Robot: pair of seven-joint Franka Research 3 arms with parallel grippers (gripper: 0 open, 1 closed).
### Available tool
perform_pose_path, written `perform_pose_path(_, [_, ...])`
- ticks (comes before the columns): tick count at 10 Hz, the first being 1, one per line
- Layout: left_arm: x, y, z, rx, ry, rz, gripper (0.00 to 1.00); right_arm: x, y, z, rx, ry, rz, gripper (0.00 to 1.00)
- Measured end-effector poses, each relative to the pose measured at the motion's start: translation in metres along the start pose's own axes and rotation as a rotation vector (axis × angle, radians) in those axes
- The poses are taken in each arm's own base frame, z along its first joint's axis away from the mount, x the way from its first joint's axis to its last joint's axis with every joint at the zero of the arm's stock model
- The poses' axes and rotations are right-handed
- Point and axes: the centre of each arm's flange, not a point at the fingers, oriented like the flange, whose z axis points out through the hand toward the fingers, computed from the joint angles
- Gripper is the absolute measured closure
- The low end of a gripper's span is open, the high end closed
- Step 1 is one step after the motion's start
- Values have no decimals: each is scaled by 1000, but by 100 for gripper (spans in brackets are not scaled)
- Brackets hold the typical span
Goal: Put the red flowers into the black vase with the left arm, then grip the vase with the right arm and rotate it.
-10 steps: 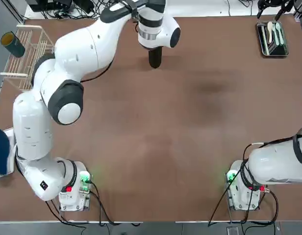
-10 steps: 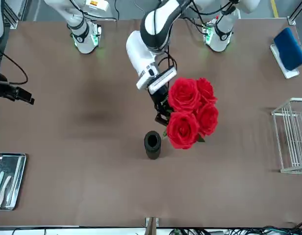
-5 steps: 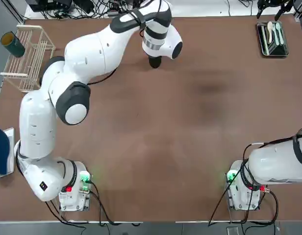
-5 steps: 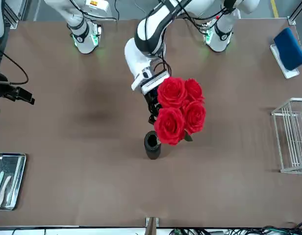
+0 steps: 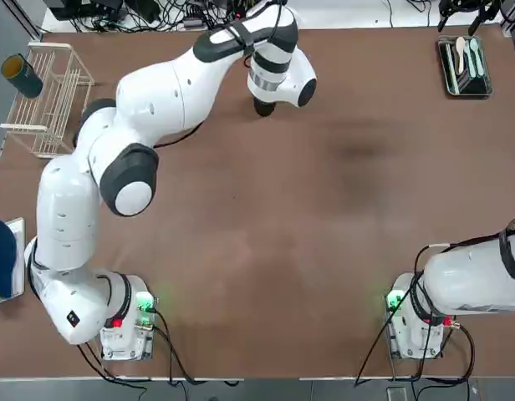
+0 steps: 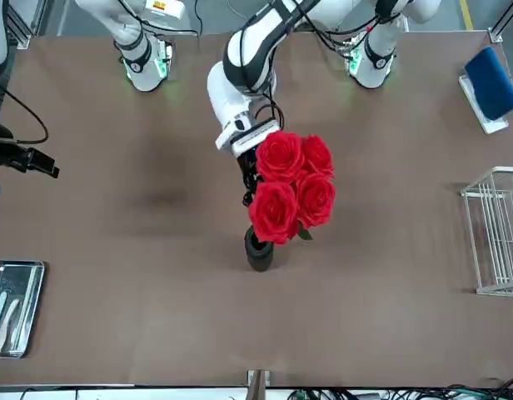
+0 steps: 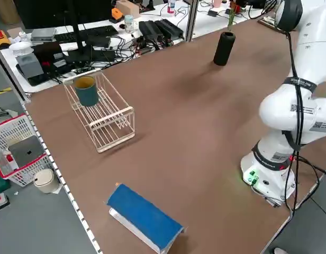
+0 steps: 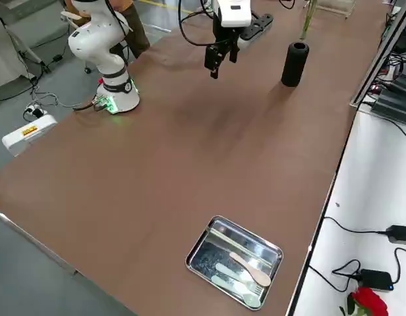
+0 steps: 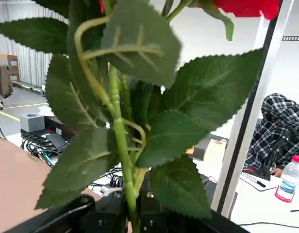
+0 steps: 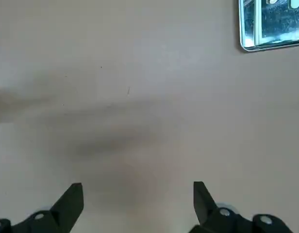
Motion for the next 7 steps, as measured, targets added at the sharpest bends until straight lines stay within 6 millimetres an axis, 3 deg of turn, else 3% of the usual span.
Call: perform_pose_path(7, [-41, -1, 5, 6, -17, 25, 93, 0, 0, 0, 0, 0, 0, 0])
